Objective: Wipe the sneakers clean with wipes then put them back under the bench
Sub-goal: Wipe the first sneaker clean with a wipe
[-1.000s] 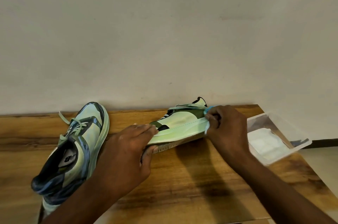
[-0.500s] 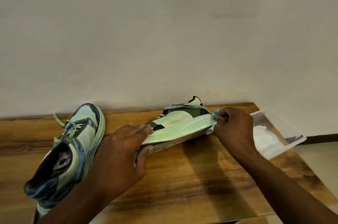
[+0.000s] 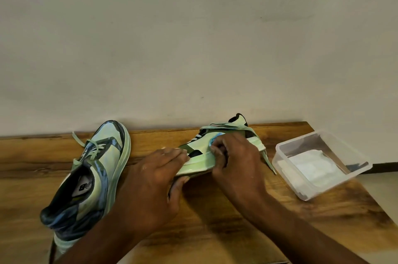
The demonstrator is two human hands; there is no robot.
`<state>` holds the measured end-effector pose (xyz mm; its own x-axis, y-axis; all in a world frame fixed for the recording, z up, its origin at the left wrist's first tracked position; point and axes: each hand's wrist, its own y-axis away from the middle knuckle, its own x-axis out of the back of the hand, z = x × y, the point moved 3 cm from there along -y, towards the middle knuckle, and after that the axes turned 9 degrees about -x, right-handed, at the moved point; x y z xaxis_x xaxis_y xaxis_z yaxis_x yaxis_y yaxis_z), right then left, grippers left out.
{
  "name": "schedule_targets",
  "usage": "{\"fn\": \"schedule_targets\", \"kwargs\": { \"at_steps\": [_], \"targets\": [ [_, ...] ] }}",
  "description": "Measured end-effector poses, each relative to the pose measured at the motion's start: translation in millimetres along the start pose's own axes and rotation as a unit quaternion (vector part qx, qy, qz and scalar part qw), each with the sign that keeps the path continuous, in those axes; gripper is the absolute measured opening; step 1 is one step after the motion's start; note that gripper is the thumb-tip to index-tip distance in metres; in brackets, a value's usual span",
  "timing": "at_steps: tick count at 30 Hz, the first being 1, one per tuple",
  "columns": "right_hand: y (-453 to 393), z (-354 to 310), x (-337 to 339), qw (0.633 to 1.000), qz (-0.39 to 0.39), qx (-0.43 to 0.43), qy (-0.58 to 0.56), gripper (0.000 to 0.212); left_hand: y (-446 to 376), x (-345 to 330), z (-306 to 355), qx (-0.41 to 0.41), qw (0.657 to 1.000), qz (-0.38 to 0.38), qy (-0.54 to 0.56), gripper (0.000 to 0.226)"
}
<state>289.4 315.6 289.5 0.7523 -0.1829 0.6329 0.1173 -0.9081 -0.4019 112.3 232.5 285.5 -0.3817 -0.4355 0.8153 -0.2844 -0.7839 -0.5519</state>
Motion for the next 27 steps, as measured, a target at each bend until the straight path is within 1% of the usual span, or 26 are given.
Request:
{"fn": "schedule_targets", "kwargs": {
  "at_steps": [3,6,9,11,15,18,20,24,27],
  "targets": [
    [12.2,-18.4,-9.3,0.998,-0.023,0.064,-0.001,0.017,1.1,0.8,3.1,-0.011,1.000,-0.002,-0.007,0.043],
    [1.0,-14.9,-6.5,0.997,-0.023,0.070,0.012,0.013,2.4,2.2,6.4,-0.018,1.000,-0.001,-0.014,0.044],
    [-26.3,10.7,9.4,0.999,0.042,0.012,0.023,0.013,4.4,2.1,10.9,-0.029,0.999,-0.006,-0.019,0.044],
    [-38.8,25.3,19.5,0.996,0.072,-0.028,0.038,0.013,5.2,2.7,13.6,-0.031,0.999,-0.012,-0.021,0.045],
    [-47.6,36.4,28.4,0.992,0.085,-0.055,0.074,0.012,6.0,3.5,14.9,-0.034,0.999,-0.022,-0.024,0.046],
    [-54.5,49.5,37.4,0.986,0.092,-0.116,0.080,0.013,6.4,4.1,17.4,-0.035,0.999,-0.023,-0.030,0.046],
    [-56.8,57.1,40.9,0.985,0.095,-0.131,0.068,0.011,6.5,4.1,18.8,-0.035,0.999,-0.025,-0.032,0.046],
    [-49.8,53.9,33.3,0.987,0.087,-0.123,0.061,0.011,6.1,3.9,17.9,-0.024,0.999,-0.030,-0.032,0.047],
    [-35.7,34.4,23.1,0.996,0.070,-0.046,0.038,0.016,3.6,5.7,20.6,-0.021,0.998,-0.027,-0.045,0.046]
  ]
}}
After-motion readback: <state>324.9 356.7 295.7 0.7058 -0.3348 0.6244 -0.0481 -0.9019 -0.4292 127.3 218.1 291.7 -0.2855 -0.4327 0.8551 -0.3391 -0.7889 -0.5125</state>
